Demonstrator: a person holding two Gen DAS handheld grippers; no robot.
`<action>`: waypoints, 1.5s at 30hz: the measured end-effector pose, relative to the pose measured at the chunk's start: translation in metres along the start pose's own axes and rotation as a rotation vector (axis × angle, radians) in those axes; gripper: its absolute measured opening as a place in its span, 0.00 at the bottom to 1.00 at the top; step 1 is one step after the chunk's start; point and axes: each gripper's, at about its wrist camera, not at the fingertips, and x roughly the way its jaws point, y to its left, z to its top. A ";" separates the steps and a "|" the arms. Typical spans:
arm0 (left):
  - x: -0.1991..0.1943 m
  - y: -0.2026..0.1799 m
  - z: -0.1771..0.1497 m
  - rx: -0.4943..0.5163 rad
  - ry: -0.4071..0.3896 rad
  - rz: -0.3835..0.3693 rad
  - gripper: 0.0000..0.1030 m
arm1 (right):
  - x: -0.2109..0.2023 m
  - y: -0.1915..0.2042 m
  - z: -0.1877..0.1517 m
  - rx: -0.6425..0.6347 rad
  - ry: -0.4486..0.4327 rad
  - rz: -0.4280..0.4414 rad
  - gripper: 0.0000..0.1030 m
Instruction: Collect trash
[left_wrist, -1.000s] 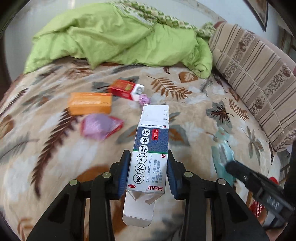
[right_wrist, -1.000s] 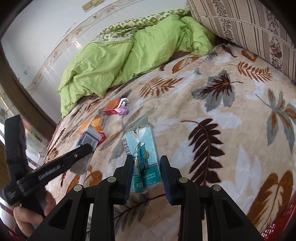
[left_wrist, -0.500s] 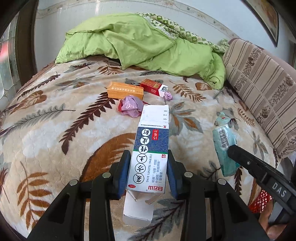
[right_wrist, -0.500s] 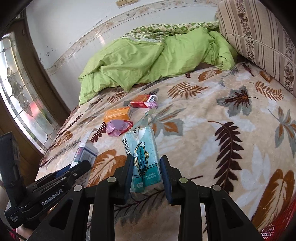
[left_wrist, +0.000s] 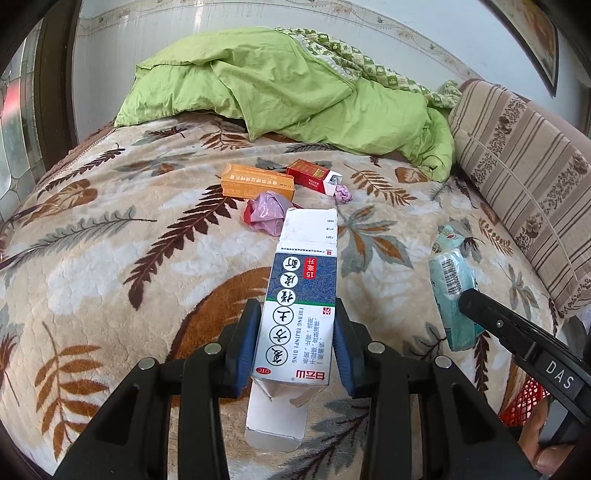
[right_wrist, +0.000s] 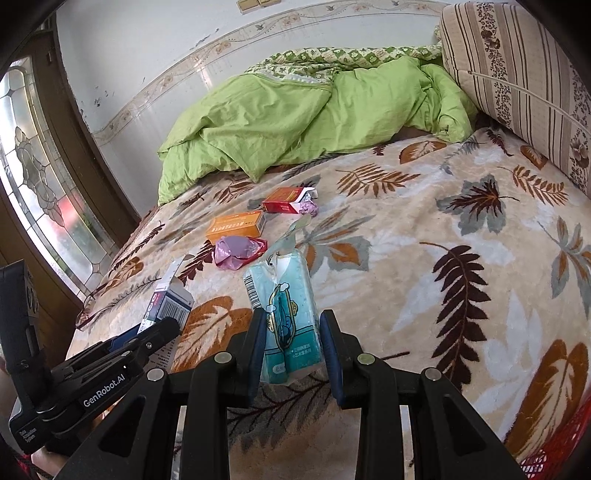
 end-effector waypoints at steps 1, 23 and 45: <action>0.000 0.000 0.000 0.001 0.001 -0.002 0.35 | 0.000 0.000 0.000 0.000 0.000 -0.001 0.30; 0.003 -0.005 -0.002 0.003 0.012 -0.008 0.35 | 0.002 0.000 -0.001 -0.002 0.005 0.004 0.30; -0.052 -0.176 0.002 0.273 0.068 -0.438 0.35 | -0.191 -0.120 -0.017 0.278 -0.147 -0.107 0.30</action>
